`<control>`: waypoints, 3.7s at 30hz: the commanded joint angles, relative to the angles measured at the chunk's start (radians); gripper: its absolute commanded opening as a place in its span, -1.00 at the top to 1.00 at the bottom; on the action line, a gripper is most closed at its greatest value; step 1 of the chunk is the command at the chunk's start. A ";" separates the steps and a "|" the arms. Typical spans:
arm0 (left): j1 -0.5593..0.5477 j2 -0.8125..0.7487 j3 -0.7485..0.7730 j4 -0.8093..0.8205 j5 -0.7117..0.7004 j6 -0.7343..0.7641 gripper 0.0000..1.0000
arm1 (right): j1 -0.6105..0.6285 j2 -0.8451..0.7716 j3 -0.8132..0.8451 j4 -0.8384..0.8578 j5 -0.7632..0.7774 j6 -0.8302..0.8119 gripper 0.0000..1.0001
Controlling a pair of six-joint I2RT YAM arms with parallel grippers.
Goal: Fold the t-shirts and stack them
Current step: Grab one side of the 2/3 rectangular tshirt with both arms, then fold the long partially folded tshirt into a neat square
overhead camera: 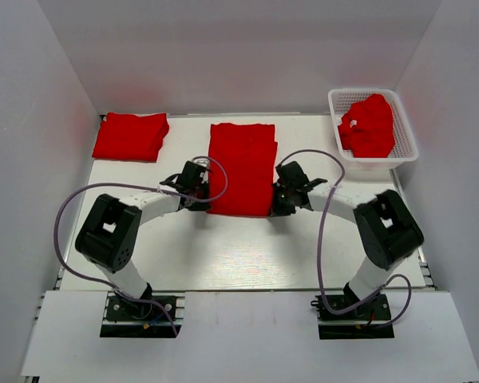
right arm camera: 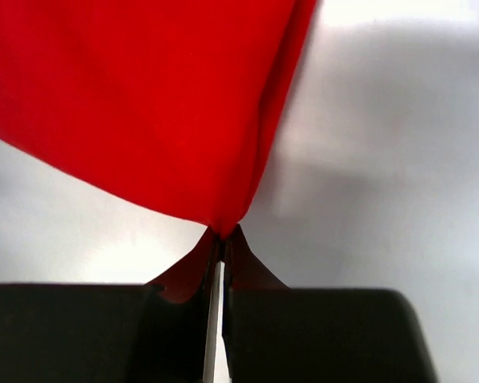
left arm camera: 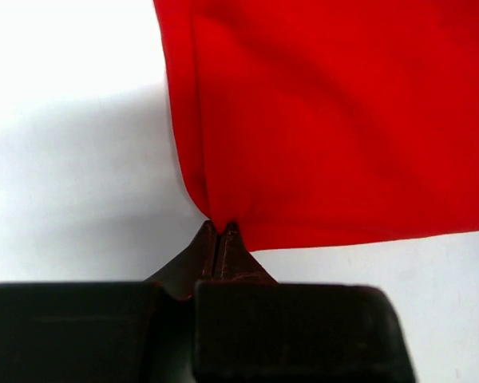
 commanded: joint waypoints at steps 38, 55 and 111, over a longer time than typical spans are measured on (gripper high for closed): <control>0.021 0.066 0.650 -0.461 -0.273 -0.200 1.00 | -0.151 -0.123 0.388 -0.277 0.156 -0.172 1.00; 0.068 0.255 0.736 -0.187 -0.212 -0.033 1.00 | -0.244 0.118 0.615 -0.243 0.090 -0.198 1.00; 0.116 -0.073 0.404 -0.038 -0.135 0.038 -1.00 | -0.160 0.426 0.846 -0.145 -0.356 -0.493 -0.81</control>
